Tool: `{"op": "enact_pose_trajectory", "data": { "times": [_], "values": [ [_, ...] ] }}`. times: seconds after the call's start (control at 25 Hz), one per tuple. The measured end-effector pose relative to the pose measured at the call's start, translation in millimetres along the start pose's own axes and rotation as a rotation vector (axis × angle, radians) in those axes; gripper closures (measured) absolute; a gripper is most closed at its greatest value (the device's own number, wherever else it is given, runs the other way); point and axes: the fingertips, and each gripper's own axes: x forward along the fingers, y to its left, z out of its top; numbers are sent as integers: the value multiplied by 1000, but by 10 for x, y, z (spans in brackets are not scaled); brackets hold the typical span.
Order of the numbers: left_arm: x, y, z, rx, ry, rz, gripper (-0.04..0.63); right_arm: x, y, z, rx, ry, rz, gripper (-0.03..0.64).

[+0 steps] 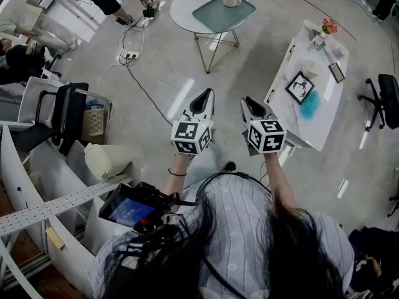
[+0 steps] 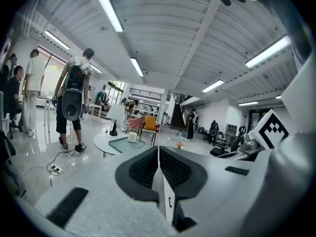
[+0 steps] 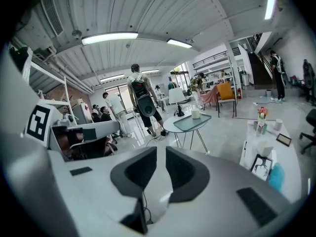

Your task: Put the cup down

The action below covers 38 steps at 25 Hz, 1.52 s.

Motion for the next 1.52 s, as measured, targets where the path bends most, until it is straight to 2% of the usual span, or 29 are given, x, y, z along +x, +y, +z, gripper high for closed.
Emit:
{"op": "enact_pose_trajectory", "data": {
  "times": [0.6,1.12,1.52],
  "values": [
    [-543,-761,-248,49,5,2,577,-738,192,-314,-37,-43,61,543],
    [-862,-1075,-315,73,-13,-10,577,-1097,379,-437,-75,-74,75,543],
    [-892,-1172,-298,80,-16,-18,577,-1182,394,-408,-86,-83,77,543]
  ]
}}
